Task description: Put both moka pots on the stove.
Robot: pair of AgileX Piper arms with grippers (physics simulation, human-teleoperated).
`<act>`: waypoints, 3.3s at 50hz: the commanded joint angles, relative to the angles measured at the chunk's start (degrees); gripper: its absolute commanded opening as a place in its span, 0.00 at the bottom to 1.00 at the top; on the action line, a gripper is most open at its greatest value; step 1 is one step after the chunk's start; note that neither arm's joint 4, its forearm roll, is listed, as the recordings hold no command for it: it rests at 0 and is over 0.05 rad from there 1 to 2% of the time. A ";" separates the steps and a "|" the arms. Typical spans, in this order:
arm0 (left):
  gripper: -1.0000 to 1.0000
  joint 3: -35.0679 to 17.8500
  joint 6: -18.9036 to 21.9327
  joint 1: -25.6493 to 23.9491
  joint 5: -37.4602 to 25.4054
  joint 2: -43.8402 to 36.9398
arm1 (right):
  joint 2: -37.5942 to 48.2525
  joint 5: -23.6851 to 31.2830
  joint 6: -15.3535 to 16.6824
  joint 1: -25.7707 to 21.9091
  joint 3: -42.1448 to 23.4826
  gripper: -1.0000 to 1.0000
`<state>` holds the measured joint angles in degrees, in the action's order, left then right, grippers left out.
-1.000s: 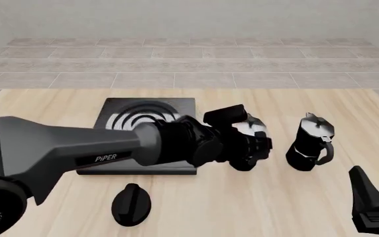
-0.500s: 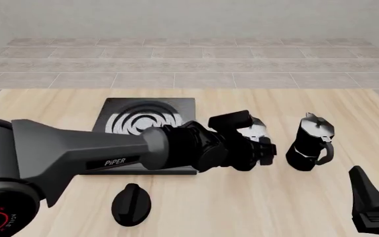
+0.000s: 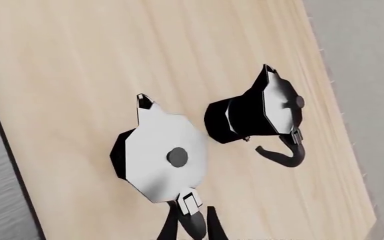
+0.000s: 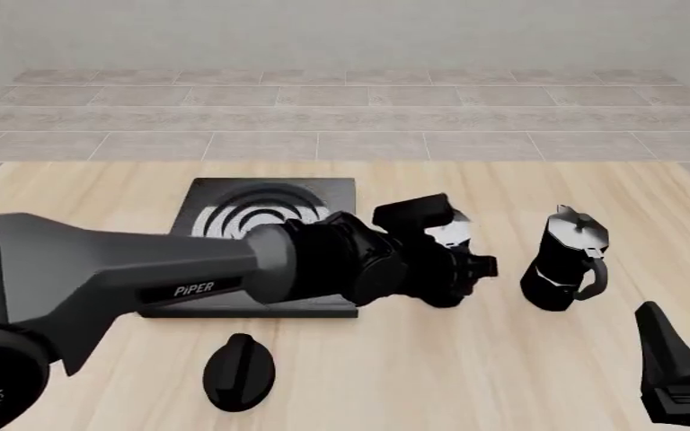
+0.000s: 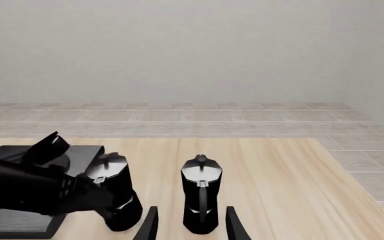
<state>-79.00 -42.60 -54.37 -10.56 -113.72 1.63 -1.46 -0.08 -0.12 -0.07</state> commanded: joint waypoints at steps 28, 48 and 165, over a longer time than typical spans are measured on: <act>0.00 1.77 5.62 4.21 -8.35 15.85 | 0.03 -0.05 0.02 0.06 0.05 1.00; 0.00 9.29 8.53 7.77 -8.68 26.25 | 0.05 -0.06 0.03 0.06 0.05 1.00; 0.00 23.95 30.93 43.07 23.65 30.45 | 0.05 -0.06 0.03 0.06 0.05 1.00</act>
<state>-53.11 -12.27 -12.02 10.08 -81.29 1.64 -1.47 -0.08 -0.12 -0.07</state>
